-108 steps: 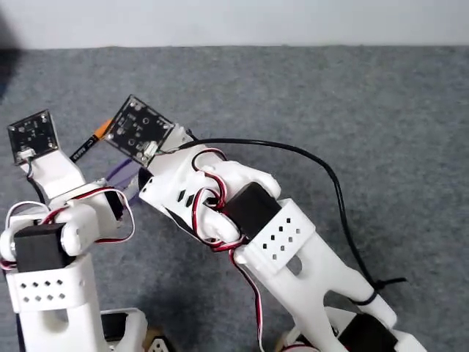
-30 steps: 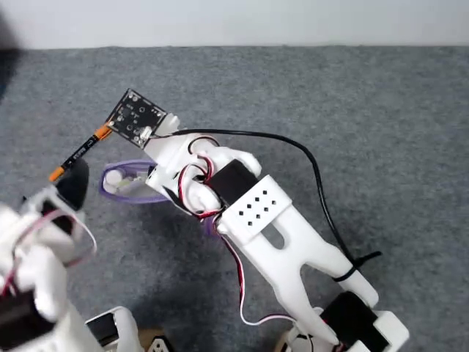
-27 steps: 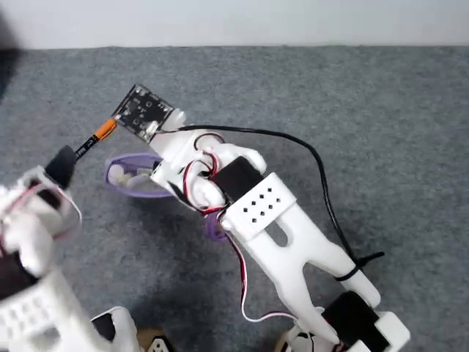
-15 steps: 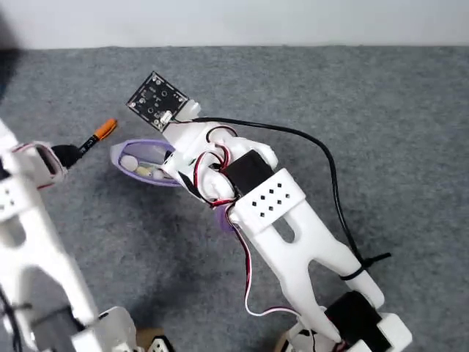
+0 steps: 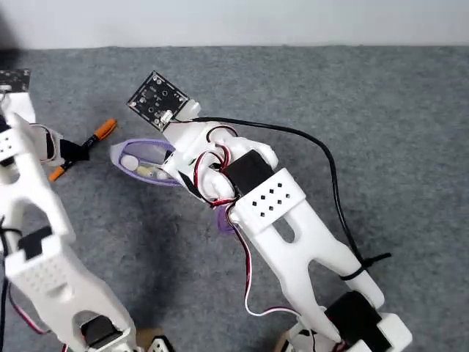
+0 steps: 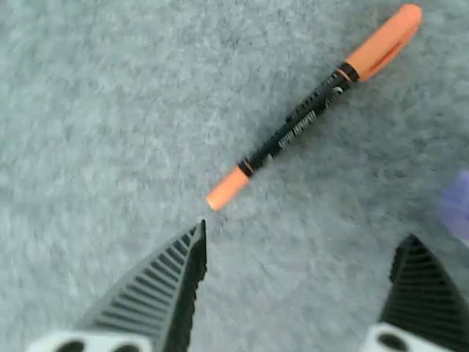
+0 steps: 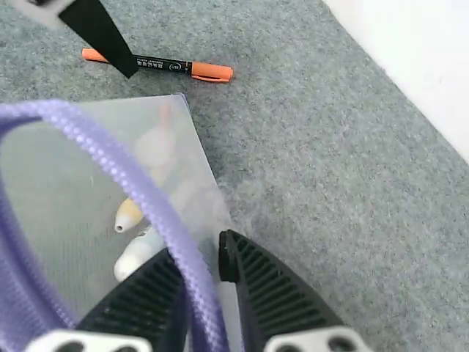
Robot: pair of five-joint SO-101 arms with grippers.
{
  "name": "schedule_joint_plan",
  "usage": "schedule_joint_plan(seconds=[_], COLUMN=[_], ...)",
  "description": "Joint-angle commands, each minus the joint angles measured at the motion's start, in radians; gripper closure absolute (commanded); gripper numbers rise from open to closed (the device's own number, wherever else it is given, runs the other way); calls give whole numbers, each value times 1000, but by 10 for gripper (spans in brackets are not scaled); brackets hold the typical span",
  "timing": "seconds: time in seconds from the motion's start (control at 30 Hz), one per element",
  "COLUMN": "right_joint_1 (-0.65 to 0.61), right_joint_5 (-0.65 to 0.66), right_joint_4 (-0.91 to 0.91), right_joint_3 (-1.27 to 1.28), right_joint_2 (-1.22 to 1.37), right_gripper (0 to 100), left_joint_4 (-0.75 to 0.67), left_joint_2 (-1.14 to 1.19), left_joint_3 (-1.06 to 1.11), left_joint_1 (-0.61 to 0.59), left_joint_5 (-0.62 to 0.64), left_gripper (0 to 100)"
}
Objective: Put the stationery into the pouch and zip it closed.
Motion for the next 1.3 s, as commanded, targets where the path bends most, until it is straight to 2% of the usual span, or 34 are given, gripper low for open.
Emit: schedule_joint_plan(seconds=[0.0,0.27,0.43,0.53,0.67,0.73,1.07,1.27], right_joint_1=[28,24,25,28,30,30,30,30], right_joint_5=[-12,-12,-11,-11,-11,-11,-12,-60], right_joint_4=[7,7,8,8,8,8,8,7], right_joint_3=[-31,-31,-32,-32,-32,-32,-32,-32], right_joint_2=[-45,-47,-53,-54,-54,-54,-54,-54], right_gripper=[991,991,991,991,991,991,991,991], left_joint_4=[-14,41,183,301,408,407,408,408], left_joint_2=[117,450,638,717,784,790,603,327], left_joint_3=[-196,-556,-731,-846,-993,-1012,-977,-714], left_joint_1=[-2,2,23,44,64,64,15,5], left_joint_5=[-40,-41,-44,-48,-72,-72,71,51], left_gripper=[616,617,627,714,908,996,989,989])
